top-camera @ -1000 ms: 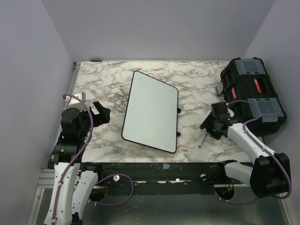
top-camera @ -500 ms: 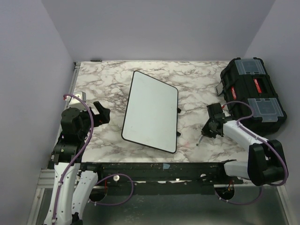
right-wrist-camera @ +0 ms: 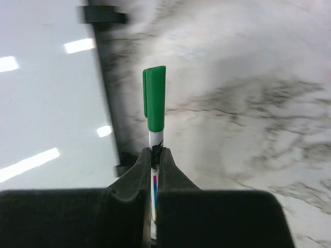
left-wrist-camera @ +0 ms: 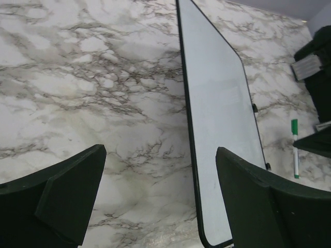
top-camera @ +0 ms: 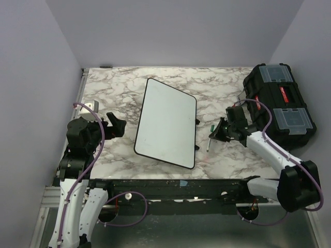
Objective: Write a sentence on the whiteboard
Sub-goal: Pick up the whiteboard marker from the center of the board, then pass from the right arm to the left
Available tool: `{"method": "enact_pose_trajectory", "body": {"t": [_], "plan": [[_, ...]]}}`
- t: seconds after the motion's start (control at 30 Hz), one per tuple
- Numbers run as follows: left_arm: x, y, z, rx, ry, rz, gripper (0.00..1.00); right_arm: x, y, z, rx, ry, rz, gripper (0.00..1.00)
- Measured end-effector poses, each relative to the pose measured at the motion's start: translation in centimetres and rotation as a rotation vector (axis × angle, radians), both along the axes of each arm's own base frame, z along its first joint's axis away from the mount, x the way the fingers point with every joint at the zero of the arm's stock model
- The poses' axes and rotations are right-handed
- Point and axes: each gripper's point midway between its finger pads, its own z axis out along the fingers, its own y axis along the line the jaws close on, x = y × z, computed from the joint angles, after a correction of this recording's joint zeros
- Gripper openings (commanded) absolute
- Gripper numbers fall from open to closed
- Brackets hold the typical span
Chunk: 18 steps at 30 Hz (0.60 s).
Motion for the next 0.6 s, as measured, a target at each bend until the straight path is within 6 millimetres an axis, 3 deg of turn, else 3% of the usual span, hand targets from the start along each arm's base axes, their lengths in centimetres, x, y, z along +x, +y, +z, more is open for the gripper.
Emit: {"method": "enact_pose_trajectory", "body": {"t": [0.23,0.37,0.5,0.6], "plan": [[-1.1,-3.9,1.6,-0.1,-0.045,-0.218,0.86,0.7,7.3,8.3,0.174,-0.297,0.314,0.01],[-1.9,-6.6,2.5,-0.165,-0.042,-0.362,0.83,0.0,10.2,12.5,0.239,-0.458,0.464,0.01],[-2.7,-10.7,3.2,-0.206,0.028,-0.547,0.8,-0.9,12.1,15.3,0.279,-0.583,0.587,0.01],[-3.0,-13.8,3.8,-0.224,0.08,-0.663,0.74,-1.9,13.5,16.3,0.286,-0.64,0.681,0.01]]}}
